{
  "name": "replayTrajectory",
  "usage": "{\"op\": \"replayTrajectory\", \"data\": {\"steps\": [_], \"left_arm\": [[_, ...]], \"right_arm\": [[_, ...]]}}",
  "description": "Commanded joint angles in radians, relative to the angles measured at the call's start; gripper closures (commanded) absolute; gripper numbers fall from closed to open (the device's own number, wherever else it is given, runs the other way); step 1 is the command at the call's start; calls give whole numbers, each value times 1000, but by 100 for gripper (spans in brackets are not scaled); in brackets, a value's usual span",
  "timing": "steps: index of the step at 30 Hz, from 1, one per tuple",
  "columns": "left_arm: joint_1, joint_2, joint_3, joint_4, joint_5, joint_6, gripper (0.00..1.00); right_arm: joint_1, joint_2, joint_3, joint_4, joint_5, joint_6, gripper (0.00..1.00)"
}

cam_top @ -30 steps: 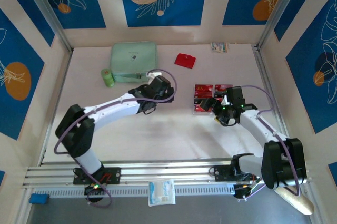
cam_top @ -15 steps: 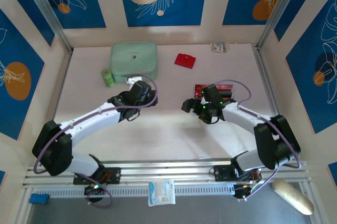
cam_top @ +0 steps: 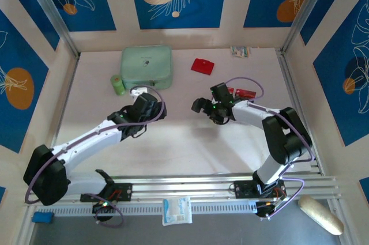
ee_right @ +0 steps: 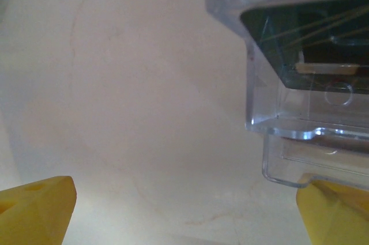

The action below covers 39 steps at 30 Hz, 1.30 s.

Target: Put the credit cards into the card holder

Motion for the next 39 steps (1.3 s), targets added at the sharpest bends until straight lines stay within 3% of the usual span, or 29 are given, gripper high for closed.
{"op": "replayTrajectory", "data": {"steps": [1, 7, 12, 17, 23, 30, 34, 36, 39], "left_arm": [[10, -41, -21, -41, -28, -13, 0], [12, -80, -37, -57, -27, -15, 0], [11, -119, -57, -65, -21, -14, 0], [12, -156, -74, -76, -19, -12, 0], [22, -183, -61, -105, -22, 15, 0], [28, -171, -35, -76, 3, 61, 0], [30, -143, -10, -54, 37, 89, 0], [33, -127, 5, -52, 51, 98, 0], [33, -116, 7, -31, 72, 102, 0]], "right_arm": [[-30, 39, 48, 49, 37, 8, 1], [-80, 95, 119, 75, -15, -26, 2], [-80, 24, 168, 44, -126, -90, 3], [-88, 36, 362, -134, -101, -139, 3], [-95, 251, 769, -420, -21, -191, 5], [-104, 683, 1457, -747, 92, -214, 7], [-122, 916, 1814, -844, 90, -191, 8], [-131, 957, 1851, -816, 86, -166, 8], [-138, 952, 1751, -712, 77, -136, 10]]}}
